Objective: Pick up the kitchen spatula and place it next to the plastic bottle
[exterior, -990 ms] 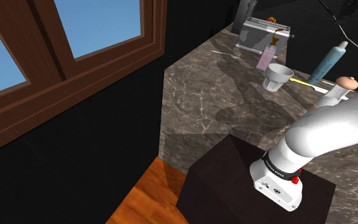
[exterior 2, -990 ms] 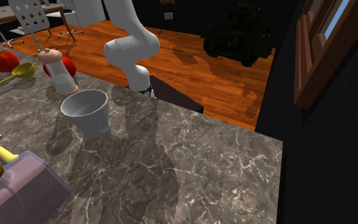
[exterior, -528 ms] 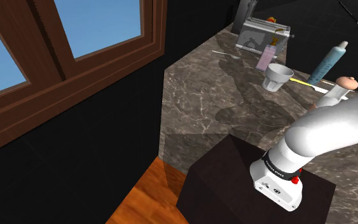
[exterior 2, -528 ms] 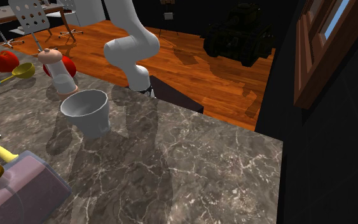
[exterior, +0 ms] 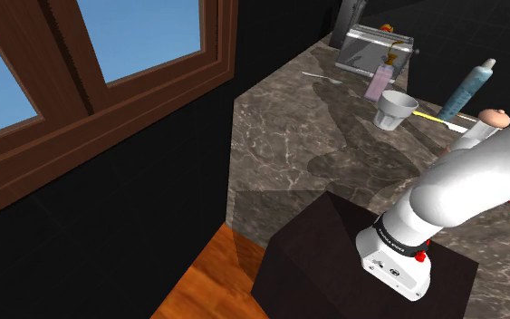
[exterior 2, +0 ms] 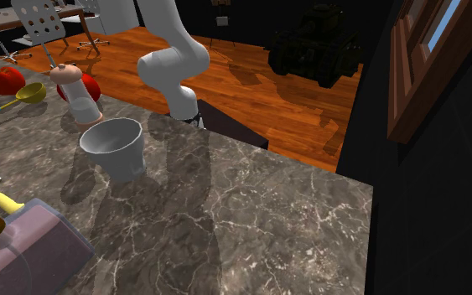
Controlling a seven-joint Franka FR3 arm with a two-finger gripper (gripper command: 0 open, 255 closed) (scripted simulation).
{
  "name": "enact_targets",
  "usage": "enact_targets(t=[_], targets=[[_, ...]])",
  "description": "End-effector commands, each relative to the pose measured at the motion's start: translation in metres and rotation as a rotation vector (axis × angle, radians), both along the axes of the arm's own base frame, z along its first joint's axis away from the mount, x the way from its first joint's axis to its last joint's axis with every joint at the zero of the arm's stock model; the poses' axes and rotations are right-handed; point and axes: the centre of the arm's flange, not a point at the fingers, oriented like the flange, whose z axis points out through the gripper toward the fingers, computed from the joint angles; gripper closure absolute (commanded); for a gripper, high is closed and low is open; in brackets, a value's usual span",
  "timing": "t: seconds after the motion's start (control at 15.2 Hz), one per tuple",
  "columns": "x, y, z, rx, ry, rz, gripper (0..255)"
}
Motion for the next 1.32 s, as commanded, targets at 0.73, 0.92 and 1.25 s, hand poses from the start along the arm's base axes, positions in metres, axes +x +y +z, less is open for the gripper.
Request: enact_targets(t=[0.73,0.92,1.25], targets=[[-0.006,-0.002,-0.068,0.0,0.001,0.002,255],[-0.006,-0.002,-0.083,0.0,0.001,0.002,255],[-0.006,-0.002,-0.11,0.0,0.001,0.002,255]])
